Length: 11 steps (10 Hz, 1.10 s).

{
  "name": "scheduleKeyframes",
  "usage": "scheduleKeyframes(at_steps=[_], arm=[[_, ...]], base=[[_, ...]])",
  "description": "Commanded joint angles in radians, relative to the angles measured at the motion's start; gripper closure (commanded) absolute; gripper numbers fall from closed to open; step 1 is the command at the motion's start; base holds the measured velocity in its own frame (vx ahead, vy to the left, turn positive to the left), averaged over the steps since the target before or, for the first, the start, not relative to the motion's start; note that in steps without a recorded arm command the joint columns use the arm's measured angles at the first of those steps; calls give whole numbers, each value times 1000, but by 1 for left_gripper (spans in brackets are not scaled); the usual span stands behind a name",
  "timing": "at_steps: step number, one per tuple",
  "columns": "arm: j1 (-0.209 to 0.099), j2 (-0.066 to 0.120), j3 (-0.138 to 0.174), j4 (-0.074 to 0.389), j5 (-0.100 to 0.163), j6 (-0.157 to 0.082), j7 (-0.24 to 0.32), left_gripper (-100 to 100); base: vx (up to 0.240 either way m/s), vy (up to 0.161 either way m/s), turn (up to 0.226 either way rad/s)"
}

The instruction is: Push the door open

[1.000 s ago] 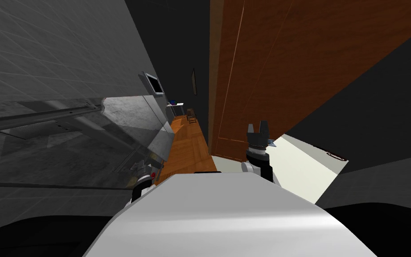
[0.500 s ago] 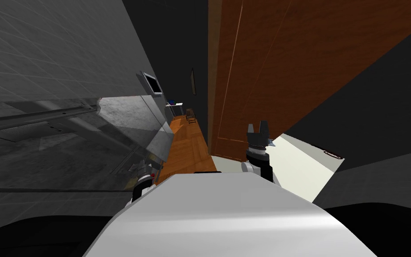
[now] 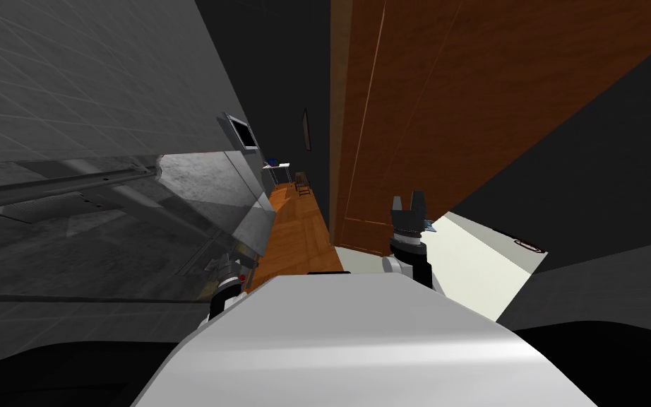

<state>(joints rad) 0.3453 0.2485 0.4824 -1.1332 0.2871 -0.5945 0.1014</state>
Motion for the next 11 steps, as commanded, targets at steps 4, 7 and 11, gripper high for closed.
scheduleKeyframes(at_steps=[4,7,11], arm=[[1,-1,10,13,2,-8,3,-100],[1,-1,10,13,2,-8,3,-100],[1,-1,10,13,2,-8,3,-100]], base=[[14,-4,-35],[-1,0,4],[4,-2,-14]])
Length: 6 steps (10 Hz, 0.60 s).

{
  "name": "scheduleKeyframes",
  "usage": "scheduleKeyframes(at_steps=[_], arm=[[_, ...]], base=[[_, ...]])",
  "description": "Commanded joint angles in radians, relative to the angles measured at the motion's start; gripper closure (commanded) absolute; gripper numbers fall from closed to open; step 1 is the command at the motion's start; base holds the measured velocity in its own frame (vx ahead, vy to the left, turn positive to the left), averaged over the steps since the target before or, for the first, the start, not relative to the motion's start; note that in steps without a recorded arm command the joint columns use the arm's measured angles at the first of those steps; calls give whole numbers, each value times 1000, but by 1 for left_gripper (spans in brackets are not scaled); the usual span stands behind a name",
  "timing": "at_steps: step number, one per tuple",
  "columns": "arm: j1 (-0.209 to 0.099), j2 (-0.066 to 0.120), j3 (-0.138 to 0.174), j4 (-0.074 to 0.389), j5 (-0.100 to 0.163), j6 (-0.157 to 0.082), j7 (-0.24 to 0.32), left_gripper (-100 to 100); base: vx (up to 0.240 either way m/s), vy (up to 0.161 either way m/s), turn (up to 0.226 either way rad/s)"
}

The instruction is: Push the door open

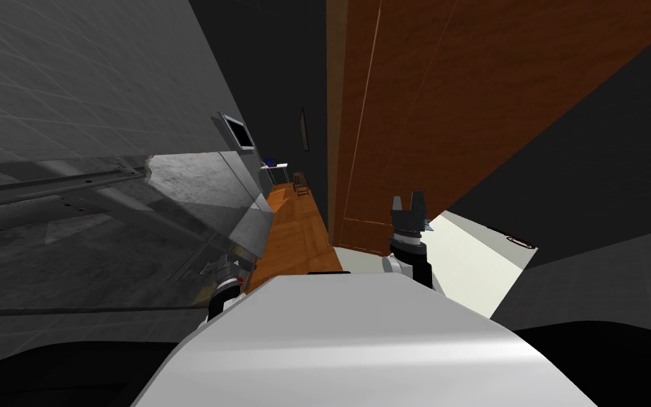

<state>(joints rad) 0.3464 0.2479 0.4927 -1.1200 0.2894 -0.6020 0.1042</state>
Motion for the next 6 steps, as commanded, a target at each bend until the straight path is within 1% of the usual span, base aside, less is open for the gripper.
scheduleKeyframes(at_steps=[1,2,3,5,6], arm=[[0,0,0,0,0,0,0,-100],[-9,-2,-3,9,14,31,8,-100],[-15,-3,-6,16,25,55,14,-100],[-28,-6,-11,29,46,98,26,-100],[-31,-7,-12,33,51,109,29,-100]], base=[[0,0,0],[57,-23,-187],[97,-33,-269],[75,-29,-234],[47,-19,-156]])
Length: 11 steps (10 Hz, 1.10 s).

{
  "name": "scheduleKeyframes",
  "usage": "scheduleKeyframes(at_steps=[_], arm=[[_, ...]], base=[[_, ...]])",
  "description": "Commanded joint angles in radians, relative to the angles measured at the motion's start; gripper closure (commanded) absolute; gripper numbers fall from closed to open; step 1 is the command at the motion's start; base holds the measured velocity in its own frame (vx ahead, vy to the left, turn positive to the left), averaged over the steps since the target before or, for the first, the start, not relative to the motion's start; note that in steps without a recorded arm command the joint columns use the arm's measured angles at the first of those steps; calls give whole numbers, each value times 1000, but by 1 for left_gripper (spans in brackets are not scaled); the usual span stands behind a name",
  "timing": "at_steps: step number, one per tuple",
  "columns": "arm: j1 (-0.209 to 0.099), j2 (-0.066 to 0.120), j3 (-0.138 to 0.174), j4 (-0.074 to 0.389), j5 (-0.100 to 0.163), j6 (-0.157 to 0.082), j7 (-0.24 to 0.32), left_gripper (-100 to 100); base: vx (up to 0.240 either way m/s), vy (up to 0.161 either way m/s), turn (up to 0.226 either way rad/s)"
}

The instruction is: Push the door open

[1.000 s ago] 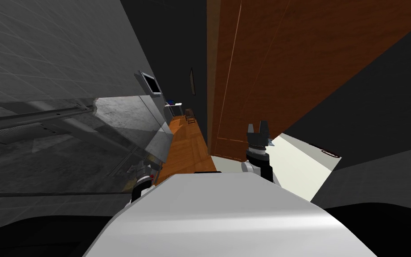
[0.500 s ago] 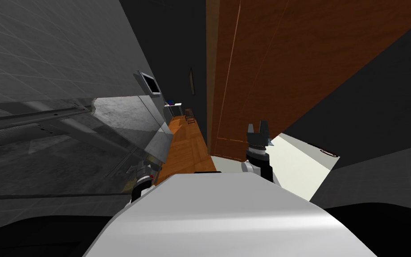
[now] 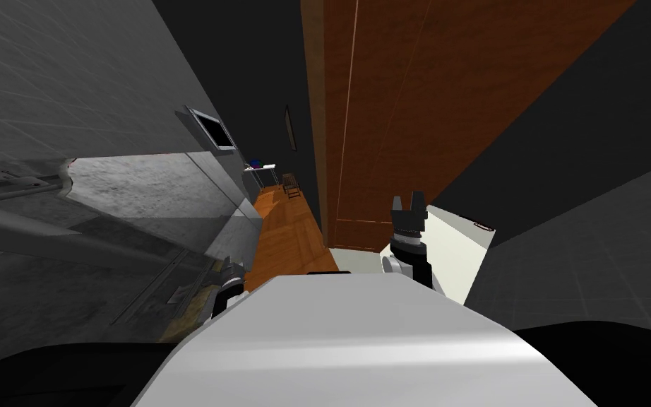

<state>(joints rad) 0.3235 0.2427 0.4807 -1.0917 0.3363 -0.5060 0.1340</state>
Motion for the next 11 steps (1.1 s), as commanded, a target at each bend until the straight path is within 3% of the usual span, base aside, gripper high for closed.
scheduleKeyframes(at_steps=[1,5,6,11], arm=[[-11,-2,-1,8,9,25,2,-100],[-11,-2,-1,8,9,25,2,-100],[-15,-3,-3,12,17,40,6,-100],[-15,-3,-3,12,17,40,6,-100]], base=[[35,-14,-117],[9,0,1],[30,-7,-62],[9,-2,-20]])
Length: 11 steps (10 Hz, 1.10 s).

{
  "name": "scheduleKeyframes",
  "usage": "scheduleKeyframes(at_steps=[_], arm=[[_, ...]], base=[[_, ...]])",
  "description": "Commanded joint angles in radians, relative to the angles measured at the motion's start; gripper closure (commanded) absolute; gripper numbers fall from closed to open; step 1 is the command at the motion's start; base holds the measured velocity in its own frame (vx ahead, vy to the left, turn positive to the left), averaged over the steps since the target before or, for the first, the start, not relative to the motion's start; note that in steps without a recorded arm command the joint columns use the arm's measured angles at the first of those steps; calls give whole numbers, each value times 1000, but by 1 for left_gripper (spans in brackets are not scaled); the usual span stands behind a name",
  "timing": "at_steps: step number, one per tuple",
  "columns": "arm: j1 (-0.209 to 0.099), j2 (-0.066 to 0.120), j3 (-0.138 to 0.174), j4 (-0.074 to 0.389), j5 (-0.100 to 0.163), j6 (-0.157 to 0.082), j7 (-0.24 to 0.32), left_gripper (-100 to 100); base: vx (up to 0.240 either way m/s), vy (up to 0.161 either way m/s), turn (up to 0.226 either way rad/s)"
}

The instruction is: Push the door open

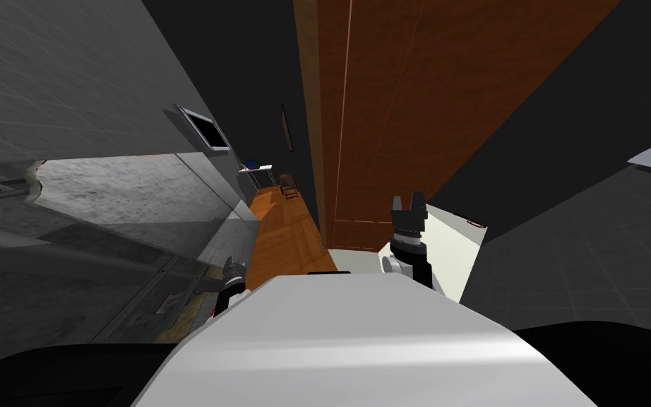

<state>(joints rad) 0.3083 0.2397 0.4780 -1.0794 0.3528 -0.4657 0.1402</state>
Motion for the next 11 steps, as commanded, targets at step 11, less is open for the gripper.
scheduleKeyframes(at_steps=[11], arm=[[-30,-9,-89,22,2,-21,-16,-100]], base=[[98,-27,-193]])
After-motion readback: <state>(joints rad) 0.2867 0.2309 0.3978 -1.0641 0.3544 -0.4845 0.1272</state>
